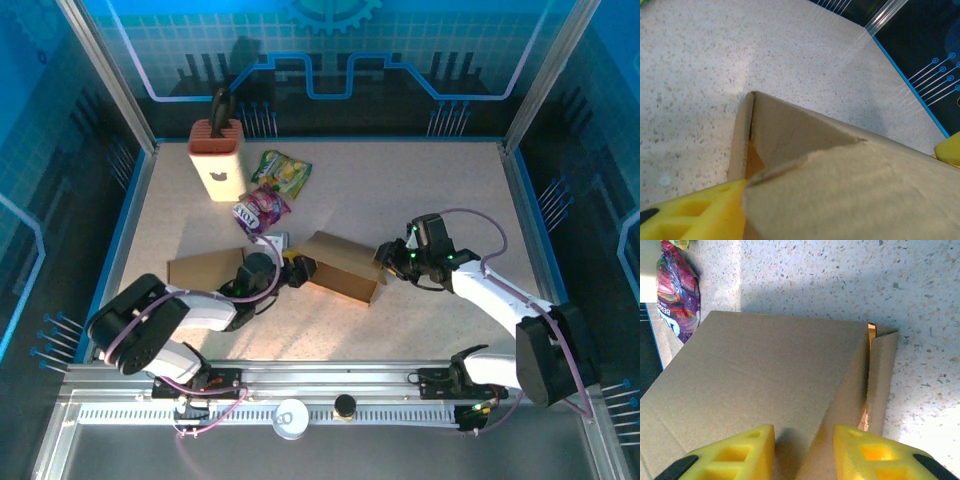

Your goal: Fold the paper box

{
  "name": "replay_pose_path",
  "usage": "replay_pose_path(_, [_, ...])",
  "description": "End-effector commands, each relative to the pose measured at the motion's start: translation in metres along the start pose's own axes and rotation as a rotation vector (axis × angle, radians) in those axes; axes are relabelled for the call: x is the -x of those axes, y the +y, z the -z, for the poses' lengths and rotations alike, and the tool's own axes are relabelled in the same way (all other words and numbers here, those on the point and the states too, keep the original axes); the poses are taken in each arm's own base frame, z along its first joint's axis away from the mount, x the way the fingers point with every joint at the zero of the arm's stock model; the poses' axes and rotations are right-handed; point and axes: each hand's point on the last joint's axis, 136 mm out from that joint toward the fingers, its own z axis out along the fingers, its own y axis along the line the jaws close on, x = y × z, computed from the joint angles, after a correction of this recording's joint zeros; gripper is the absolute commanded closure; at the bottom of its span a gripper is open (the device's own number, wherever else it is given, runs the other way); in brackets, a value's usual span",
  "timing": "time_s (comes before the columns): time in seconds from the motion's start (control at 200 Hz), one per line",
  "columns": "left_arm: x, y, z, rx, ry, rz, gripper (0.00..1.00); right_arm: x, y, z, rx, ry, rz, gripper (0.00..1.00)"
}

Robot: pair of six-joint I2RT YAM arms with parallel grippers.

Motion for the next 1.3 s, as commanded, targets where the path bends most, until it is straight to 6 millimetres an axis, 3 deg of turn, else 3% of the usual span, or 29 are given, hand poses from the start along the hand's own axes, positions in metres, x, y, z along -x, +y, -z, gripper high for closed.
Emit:
replay_pose_path(0.0, [-0.02,0.003,0.01,0.026,0.118,0.065,0.38,-0.002,-0.002,-0.001,-0.012,-0.01,0.021,0.65])
replay_pose_path(0.25, [-0.042,-0.008,0.035,0.0,0.267,0.194,0.38,-0.003,-0.003,-0.005,-0.022,-0.009,0.02,0.66])
replay_pose_path(0.39, [-0.044,-0.013,0.058,0.03,0.33,0.276,0.38,-0.003,-0.005,-0.003,-0.04,-0.018,0.034,0.66])
replay_pose_path(0.595, [-0.005,-0.017,0.103,0.128,0.274,0.26,0.33,-0.001,-0.007,-0.004,-0.057,-0.024,0.052,0.66])
replay_pose_path(0.71, [0.02,-0.021,0.112,0.161,0.259,0.244,0.27,0.0,-0.01,-0.005,-0.074,-0.021,0.064,0.66])
replay_pose_path(0.83, [0.04,-0.012,0.096,0.21,0.295,0.239,0.25,-0.001,-0.012,-0.004,-0.084,-0.022,0.075,0.66])
replay_pose_path(1.05, [0.082,0.009,0.036,0.247,0.332,0.182,0.25,0.0,-0.012,-0.002,-0.092,-0.026,0.089,0.66])
replay_pose_path(1.2, [0.067,0.014,-0.011,0.198,0.435,0.157,0.32,-0.001,-0.013,-0.004,-0.096,-0.018,0.093,0.65])
replay_pose_path(1.295, [0.052,0.013,-0.029,0.169,0.468,0.134,0.33,-0.001,-0.013,-0.003,-0.1,-0.016,0.101,0.63])
